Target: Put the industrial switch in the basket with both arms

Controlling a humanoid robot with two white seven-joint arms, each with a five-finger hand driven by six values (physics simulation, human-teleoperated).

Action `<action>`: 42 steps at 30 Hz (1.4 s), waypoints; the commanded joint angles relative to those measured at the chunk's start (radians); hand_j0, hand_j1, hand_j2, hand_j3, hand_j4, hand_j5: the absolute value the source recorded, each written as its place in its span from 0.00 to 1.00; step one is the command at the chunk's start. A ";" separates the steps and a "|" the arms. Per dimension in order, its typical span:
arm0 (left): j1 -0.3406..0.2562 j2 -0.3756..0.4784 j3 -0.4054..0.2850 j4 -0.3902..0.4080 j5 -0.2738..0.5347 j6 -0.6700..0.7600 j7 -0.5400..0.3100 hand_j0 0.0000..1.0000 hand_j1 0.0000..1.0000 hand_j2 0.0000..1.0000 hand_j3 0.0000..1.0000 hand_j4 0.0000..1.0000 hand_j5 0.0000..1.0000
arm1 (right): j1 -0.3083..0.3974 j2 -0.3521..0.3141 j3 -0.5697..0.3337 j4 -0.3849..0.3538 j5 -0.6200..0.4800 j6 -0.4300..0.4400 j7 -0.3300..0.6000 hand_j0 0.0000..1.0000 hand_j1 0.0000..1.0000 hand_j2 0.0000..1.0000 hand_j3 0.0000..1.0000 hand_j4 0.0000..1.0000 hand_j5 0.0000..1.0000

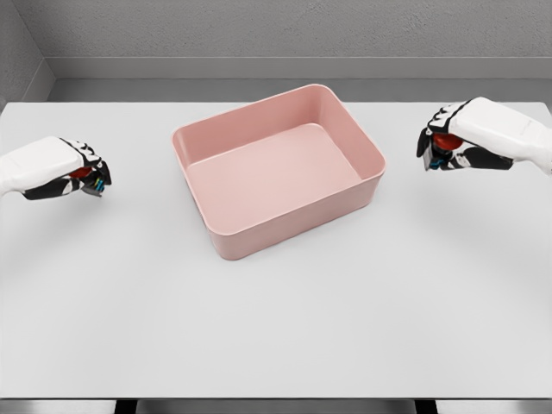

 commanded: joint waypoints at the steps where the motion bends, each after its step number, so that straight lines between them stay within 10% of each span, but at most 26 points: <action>1: 0.000 0.003 0.002 -0.011 0.009 0.002 -0.003 0.46 0.46 0.46 0.46 0.46 0.46 | -0.002 0.010 0.021 -0.001 -0.010 0.003 0.000 0.39 0.39 0.39 0.39 0.39 0.39; 24: -0.051 -0.010 0.008 -0.145 0.020 0.002 -0.004 0.46 0.46 0.46 0.46 0.46 0.46 | -0.281 0.277 0.305 -0.021 0.111 0.003 0.000 0.40 0.40 0.40 0.40 0.40 0.40; 25: -0.052 -0.011 0.008 -0.152 0.020 0.002 -0.004 0.46 0.46 0.46 0.46 0.46 0.46 | -0.288 0.277 0.305 -0.017 0.111 0.003 0.000 0.43 0.43 0.43 0.43 0.43 0.43; 28: -0.068 -0.013 0.005 -0.177 0.020 0.002 -0.004 0.46 0.46 0.46 0.46 0.46 0.46 | -0.288 0.277 0.304 -0.008 0.111 0.003 0.000 1.00 1.00 1.00 1.00 1.00 1.00; 42: -0.104 -0.068 0.000 -0.225 0.018 0.002 -0.018 0.46 0.46 0.46 0.46 0.46 0.46 | -0.273 0.242 0.293 -0.012 0.094 0.003 0.000 1.00 1.00 1.00 1.00 1.00 1.00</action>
